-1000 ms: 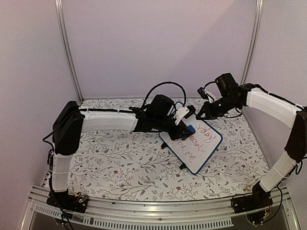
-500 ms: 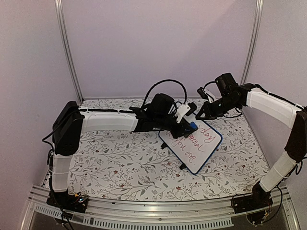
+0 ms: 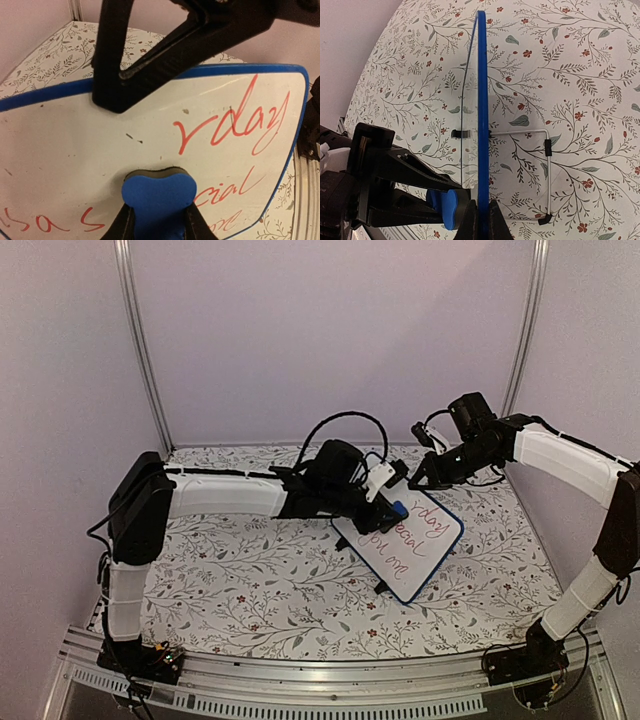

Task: Erase the whiteboard
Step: Erase the whiteboard from the whiteboard stand.

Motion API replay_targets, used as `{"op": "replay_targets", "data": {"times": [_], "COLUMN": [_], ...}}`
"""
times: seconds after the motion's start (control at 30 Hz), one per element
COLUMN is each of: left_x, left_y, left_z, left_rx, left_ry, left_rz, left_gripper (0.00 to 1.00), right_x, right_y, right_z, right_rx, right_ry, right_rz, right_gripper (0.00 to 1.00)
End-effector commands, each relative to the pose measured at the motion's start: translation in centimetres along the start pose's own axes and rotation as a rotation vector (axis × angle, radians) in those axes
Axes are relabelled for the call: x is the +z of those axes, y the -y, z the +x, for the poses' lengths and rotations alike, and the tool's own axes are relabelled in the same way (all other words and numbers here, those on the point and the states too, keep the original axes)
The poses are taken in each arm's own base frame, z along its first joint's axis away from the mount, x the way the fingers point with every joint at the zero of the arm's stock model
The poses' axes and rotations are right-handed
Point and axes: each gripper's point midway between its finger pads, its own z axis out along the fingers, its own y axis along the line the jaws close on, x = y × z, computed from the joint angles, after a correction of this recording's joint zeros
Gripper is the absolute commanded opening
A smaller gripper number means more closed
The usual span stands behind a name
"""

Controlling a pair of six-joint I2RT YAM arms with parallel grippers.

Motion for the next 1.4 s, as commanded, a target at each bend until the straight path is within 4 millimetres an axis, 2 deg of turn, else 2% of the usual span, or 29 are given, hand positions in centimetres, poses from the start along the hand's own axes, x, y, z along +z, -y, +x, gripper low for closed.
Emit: {"op": "replay_targets", "data": {"times": [0.0,0.13,0.3,0.47,0.67,0.8,1.0,1.17,1.37], "left_x": [2.0,2.0,1.7,1.5,0.9,0.9,0.9,0.9,1.1], "left_y": [-0.4,-0.9,-1.3,-1.5,-1.5,-1.2,-0.9,-0.1,0.4], "left_z": [0.9,-0.7,-1.0,1.1,5.1,5.7,4.1,0.1,-2.9], "left_rx": [-0.006,0.007,0.011,0.006,-0.037,-0.033,-0.016,0.015,0.059], "left_ry": [-0.041,-0.009,0.005,-0.033,-0.103,-0.115,-0.084,0.021,0.072], "left_rz": [-0.065,-0.117,-0.156,-0.174,-0.187,-0.176,-0.157,-0.127,-0.102], "left_gripper": [0.00,0.00,0.00,0.00,0.00,0.00,0.00,0.00,0.00], "right_x": [0.8,0.8,0.7,0.7,0.7,0.6,0.5,0.7,0.7], "right_y": [-3.8,-3.8,-3.8,-3.8,-3.8,-3.8,-3.8,-3.9,-3.8], "right_z": [1.8,1.8,1.8,1.9,1.9,1.9,1.9,1.8,1.7], "right_rx": [-0.046,-0.045,-0.048,-0.046,-0.048,-0.047,-0.047,-0.048,-0.048], "right_ry": [-0.070,-0.070,-0.067,-0.068,-0.068,-0.067,-0.066,-0.067,-0.067], "right_rz": [-0.150,-0.150,-0.149,-0.148,-0.150,-0.150,-0.148,-0.152,-0.152], "right_gripper": [0.00,0.00,0.00,0.00,0.00,0.00,0.00,0.00,0.00]}}
